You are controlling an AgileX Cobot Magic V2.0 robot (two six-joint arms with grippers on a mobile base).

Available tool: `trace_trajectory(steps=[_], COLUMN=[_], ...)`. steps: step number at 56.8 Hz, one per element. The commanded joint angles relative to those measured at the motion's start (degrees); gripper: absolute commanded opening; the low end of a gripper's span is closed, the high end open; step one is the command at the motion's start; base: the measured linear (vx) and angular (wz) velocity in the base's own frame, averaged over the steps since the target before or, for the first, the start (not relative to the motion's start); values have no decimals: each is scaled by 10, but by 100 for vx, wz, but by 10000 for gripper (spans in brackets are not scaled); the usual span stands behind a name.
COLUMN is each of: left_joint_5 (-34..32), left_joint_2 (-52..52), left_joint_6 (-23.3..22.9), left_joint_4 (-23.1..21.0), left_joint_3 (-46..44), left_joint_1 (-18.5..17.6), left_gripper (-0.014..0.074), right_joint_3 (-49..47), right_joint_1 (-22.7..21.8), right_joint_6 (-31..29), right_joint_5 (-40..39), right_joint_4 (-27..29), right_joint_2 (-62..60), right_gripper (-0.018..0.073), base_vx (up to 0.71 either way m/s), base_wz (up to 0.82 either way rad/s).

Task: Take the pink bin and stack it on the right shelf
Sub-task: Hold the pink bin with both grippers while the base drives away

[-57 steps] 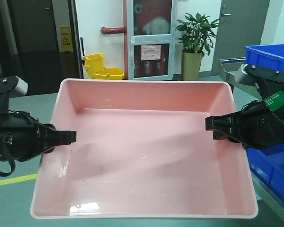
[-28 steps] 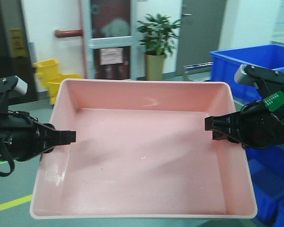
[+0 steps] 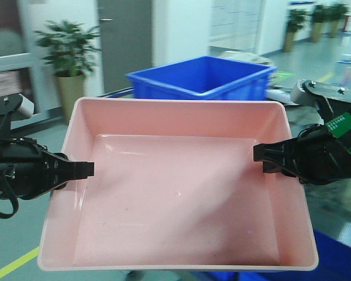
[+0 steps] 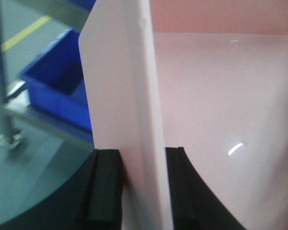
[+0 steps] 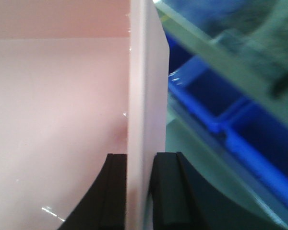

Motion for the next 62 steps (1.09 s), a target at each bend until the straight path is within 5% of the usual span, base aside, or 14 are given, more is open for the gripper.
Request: trace_trajectory(steps=[1,62], left_joint_5=[-2,-3], left_joint_2=[-22,-22], left_joint_6=[3,3], left_joint_4=[-60,-60], left_joint_3=[-22,-22], left_joint_1=[-12,-12], left_gripper=[-1,-1], right_joint_3=[-21,-21], right_joint_1=[4,4], right_joint_6=[-3,-3], right_joint_5=[-53,-53], right_joint_4=[38,39], right_joint_2=[-20,-20], right_gripper=[-8,-8], base_vx=[37,30], base_wz=[-83,-64])
